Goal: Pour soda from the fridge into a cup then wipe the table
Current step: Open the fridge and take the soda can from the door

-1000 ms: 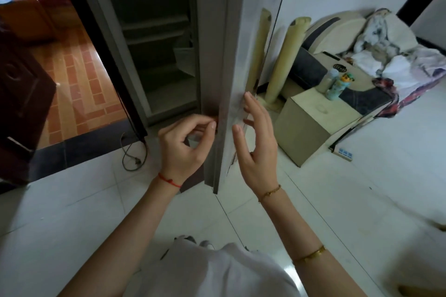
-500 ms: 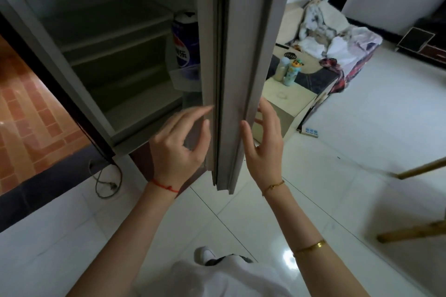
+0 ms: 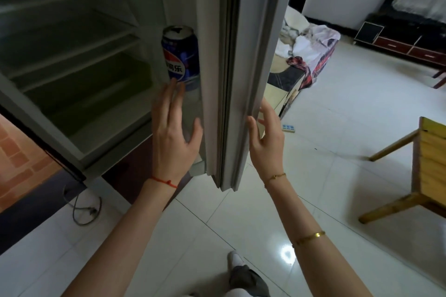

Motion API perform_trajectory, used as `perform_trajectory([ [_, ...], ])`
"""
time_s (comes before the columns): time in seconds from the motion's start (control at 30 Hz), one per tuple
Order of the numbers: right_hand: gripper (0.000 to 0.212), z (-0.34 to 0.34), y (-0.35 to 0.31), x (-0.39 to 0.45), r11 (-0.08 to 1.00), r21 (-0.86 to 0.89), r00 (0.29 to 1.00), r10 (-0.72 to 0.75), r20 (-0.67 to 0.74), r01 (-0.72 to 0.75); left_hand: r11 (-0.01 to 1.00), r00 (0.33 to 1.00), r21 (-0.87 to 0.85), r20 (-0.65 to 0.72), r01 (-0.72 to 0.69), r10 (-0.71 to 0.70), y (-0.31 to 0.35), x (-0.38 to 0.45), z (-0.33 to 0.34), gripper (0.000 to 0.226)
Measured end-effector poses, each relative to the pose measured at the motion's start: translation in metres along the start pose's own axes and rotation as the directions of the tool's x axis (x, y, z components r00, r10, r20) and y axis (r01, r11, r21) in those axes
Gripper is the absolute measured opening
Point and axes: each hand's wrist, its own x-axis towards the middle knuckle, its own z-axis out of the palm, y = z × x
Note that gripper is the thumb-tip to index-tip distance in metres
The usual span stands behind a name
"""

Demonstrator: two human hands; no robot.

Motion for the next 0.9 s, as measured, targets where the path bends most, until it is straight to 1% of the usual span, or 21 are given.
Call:
perform_trajectory([
  [0.17,0.04,-0.023,0.035,0.023,1.0,-0.008,0.999,0.028,-0.02,-0.029,0.999,0.999,0.035,0.004,-0.034,0.034,0.022,0.01,0.03,0.064],
  [0.33,0.031,-0.055,0.069,0.059,0.999,-0.023,0.999,0.036,-0.014,-0.036,0.993,0.994,0.088,-0.061,-0.08,0.086,0.048,0.024,0.075,0.061],
  [0.43,0.023,-0.077,0.094,0.084,0.998,-0.033,0.999,0.046,0.012,-0.046,0.986,0.99,0.142,-0.099,-0.087,0.102,0.063,0.033,0.106,0.059],
  [0.57,0.022,-0.099,0.125,0.12,0.997,-0.035,0.995,0.067,0.073,-0.064,0.975,0.986,0.205,-0.118,-0.088,0.114,0.081,0.048,0.143,0.061],
  [0.67,0.016,-0.112,0.141,0.145,0.997,-0.021,0.989,0.082,0.12,-0.08,0.966,0.988,0.246,-0.108,-0.079,0.109,0.091,0.059,0.167,0.064],
  [0.77,0.034,-0.122,0.15,0.168,0.997,-0.014,0.989,0.079,0.123,-0.078,0.961,0.992,0.268,-0.077,-0.073,0.097,0.101,0.07,0.187,0.066],
  [0.8,0.035,-0.124,0.156,0.176,0.996,-0.018,0.988,0.089,0.128,-0.088,0.959,0.994,0.274,-0.058,-0.076,0.095,0.104,0.074,0.193,0.067],
  [0.9,0.02,-0.125,0.182,0.199,0.989,-0.022,0.979,0.15,0.14,-0.149,0.95,0.996,0.299,-0.004,-0.089,0.095,0.108,0.086,0.21,0.07],
])
